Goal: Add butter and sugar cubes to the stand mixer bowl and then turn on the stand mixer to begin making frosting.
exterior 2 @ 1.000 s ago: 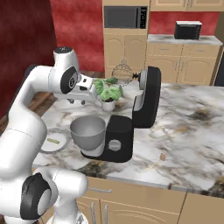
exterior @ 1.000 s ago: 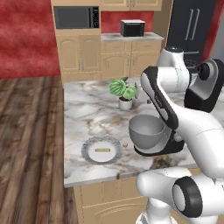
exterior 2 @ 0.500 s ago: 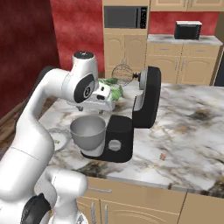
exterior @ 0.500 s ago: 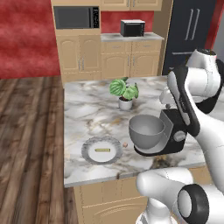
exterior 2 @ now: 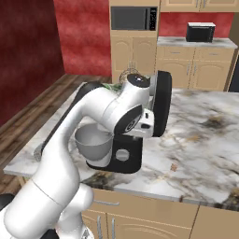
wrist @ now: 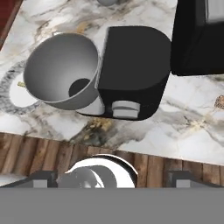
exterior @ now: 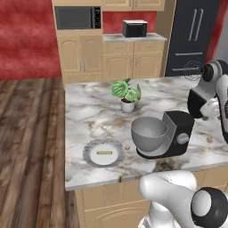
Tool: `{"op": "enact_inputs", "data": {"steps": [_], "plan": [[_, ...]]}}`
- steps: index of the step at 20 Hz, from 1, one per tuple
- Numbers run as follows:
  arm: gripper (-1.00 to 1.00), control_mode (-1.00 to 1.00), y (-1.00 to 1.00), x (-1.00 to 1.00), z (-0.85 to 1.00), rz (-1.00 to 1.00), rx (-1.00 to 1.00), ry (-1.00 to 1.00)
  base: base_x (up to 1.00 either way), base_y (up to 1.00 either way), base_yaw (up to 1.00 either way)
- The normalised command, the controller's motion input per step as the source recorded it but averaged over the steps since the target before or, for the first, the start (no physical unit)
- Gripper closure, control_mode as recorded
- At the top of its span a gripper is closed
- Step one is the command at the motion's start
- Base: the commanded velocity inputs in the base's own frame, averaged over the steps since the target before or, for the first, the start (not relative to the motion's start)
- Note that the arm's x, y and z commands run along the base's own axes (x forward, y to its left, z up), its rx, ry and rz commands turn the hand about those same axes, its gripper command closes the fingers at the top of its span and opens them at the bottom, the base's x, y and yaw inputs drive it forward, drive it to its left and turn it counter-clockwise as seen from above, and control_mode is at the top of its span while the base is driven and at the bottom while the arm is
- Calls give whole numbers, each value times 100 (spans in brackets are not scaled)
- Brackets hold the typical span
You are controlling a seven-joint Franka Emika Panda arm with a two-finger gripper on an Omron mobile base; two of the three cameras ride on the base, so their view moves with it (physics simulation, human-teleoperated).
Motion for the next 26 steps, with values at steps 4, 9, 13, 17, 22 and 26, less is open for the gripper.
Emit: {"op": "enact_inputs", "data": {"steps": [4,9,13,17,22,26], "plan": [[-100,-100,-100,0,-21,38,14,0,0,0,0],[-100,-100,-100,0,-24,41,9,-2,0,0,0],[-100,-100,-99,-3,-31,39,4,-8,0,0,0],[-100,-100,-57,0,-52,20,0,-9,0,0,0],[-100,-100,-4,19,-67,5,0,-16,0,0,0],[-100,-100,0,23,-63,0,0,-14,0,0,0]]}}
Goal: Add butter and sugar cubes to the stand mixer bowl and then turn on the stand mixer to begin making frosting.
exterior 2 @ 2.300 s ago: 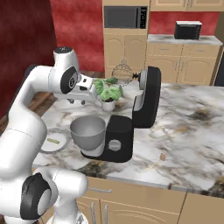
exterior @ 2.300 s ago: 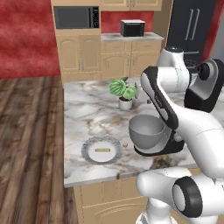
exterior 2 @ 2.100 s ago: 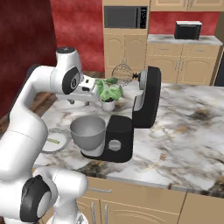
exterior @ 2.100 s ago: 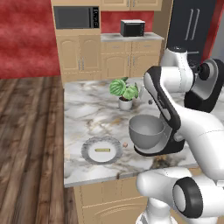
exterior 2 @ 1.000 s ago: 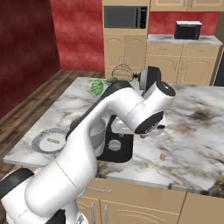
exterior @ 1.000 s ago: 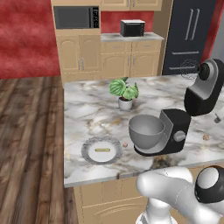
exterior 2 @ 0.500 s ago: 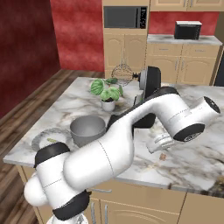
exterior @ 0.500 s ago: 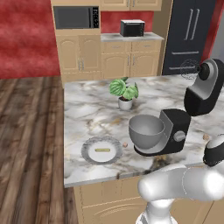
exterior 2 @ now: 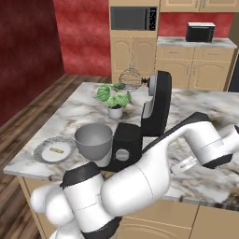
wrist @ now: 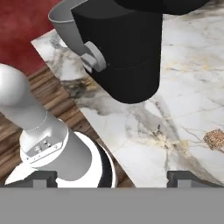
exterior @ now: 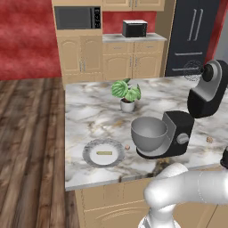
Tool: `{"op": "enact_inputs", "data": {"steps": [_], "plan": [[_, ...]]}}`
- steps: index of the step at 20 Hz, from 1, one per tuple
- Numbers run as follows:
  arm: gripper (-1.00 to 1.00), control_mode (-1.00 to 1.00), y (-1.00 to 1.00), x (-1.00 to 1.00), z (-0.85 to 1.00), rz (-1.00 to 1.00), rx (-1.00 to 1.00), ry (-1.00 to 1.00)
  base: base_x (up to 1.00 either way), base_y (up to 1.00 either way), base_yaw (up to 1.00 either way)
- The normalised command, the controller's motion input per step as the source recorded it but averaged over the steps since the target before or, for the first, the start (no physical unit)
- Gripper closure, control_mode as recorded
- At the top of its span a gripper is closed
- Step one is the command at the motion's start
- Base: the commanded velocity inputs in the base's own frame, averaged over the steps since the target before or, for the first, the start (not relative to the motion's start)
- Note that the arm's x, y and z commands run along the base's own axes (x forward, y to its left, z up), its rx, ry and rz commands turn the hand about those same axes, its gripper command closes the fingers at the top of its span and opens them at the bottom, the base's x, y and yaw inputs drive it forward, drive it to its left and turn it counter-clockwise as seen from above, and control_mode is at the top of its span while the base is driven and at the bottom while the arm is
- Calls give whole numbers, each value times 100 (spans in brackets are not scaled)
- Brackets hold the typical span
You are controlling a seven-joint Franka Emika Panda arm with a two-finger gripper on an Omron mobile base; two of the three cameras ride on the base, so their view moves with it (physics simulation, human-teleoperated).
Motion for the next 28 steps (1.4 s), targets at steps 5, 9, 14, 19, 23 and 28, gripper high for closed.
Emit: {"op": "enact_inputs", "data": {"steps": [5,9,14,19,23,28], "plan": [[-100,-100,0,49,-31,0,3,-5,0,0,0],[-100,-100,0,57,-4,0,6,0,0,0,0],[-100,-100,-1,28,-34,4,1,-4,0,0,0],[-100,-100,0,15,-58,4,0,-6,0,0,0],[-100,-100,0,21,-47,3,0,-7,0,0,0],[-100,-100,0,41,-31,3,0,-5,0,0,0]]}}
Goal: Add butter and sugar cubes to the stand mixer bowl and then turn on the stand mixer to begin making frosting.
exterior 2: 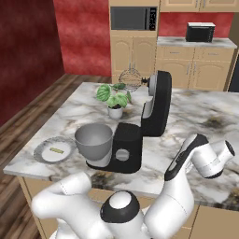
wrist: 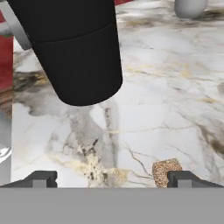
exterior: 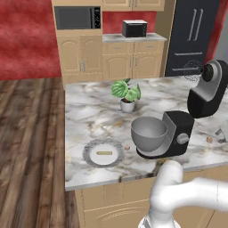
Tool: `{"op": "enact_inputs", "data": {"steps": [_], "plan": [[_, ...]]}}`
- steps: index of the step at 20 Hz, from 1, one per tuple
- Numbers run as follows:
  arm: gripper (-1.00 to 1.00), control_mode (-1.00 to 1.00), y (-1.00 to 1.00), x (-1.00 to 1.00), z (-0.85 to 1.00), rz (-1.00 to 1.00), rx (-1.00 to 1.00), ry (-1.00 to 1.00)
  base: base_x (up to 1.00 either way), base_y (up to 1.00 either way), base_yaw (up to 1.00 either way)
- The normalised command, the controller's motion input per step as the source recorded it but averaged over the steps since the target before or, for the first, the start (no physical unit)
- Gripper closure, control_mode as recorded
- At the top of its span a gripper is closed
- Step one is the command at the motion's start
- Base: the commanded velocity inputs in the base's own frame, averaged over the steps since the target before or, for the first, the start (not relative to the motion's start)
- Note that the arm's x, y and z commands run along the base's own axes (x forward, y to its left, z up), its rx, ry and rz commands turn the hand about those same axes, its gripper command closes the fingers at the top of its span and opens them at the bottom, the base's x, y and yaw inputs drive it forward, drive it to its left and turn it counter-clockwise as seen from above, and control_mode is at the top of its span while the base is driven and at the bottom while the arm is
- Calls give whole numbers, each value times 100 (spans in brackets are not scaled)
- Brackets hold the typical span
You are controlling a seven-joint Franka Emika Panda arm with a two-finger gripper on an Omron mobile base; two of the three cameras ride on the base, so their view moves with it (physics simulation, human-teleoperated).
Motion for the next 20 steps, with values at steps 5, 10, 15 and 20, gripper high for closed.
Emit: {"op": "enact_inputs", "data": {"steps": [5,10,15,20], "plan": [[-100,-100,0,40,-16,0,0,0,0,0,0],[-100,-100,-2,24,-1,0,2,0,0,0,0],[-100,-100,-4,1,-9,2,1,0,0,0,0],[-100,-100,-6,0,-21,2,0,0,0,0,0]]}}
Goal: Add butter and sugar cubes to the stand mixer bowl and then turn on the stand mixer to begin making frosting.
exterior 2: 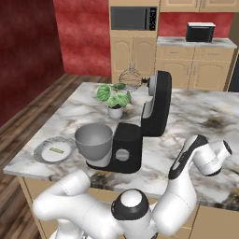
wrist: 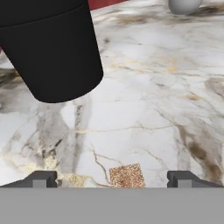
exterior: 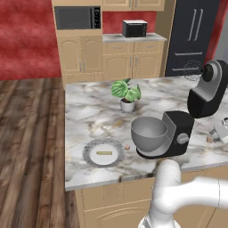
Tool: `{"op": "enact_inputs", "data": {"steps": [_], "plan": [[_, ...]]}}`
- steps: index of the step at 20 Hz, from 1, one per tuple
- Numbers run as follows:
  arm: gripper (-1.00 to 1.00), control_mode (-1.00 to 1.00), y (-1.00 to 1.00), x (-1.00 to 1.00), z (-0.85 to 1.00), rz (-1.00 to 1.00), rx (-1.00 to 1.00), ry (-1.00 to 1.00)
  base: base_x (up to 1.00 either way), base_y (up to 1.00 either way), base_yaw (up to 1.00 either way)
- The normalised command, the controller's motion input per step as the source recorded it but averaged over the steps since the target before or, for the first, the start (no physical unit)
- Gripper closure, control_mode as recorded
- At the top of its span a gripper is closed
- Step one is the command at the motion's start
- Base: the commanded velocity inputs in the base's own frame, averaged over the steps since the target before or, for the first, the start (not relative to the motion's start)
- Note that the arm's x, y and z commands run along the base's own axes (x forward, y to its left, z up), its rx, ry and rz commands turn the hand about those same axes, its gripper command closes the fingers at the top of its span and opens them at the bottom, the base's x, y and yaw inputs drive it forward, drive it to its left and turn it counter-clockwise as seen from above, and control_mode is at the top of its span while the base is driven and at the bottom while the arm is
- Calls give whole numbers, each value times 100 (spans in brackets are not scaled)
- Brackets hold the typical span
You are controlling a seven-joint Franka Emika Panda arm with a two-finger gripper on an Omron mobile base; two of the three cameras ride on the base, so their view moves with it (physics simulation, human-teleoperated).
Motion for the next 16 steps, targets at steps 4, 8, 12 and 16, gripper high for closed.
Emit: {"op": "enact_inputs", "data": {"steps": [4,8,12,16], "plan": [[-100,-100,-5,1,-23,0,0,0,0,0,0],[-100,-100,-5,2,-12,0,0,0,0,0,0],[-100,-100,-2,6,-1,0,0,0,0,0,0],[-100,-100,0,9,0,0,0,0,0,0,0]]}}
